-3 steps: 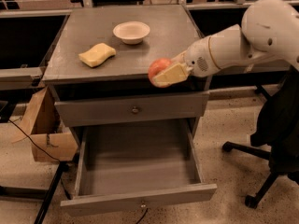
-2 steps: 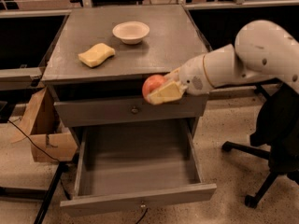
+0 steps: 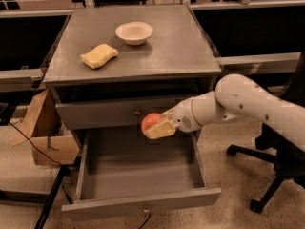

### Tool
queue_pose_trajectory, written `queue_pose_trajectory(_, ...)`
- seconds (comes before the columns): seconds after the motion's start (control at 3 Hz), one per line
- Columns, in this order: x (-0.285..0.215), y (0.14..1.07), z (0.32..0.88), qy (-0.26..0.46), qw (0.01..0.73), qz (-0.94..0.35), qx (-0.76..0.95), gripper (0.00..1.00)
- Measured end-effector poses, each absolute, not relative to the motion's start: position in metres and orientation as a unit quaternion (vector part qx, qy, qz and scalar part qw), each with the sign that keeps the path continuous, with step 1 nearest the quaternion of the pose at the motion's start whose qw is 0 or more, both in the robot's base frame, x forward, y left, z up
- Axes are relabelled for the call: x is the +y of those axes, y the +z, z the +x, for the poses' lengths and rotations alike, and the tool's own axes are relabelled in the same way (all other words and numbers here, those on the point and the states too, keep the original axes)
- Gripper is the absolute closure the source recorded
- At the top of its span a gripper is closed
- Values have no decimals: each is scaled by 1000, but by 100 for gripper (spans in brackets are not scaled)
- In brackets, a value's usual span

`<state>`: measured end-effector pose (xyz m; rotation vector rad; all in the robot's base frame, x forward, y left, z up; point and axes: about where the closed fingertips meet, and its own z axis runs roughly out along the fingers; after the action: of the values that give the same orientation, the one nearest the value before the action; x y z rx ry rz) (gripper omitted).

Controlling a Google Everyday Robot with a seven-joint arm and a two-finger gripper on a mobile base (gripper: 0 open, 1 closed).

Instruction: Place apple into middle drawer

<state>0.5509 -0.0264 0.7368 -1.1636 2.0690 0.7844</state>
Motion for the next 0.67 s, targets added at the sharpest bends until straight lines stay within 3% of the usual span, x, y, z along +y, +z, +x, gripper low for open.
queue_pose_trajectory(0.67,-10,576,586,311,280,-383,823,100)
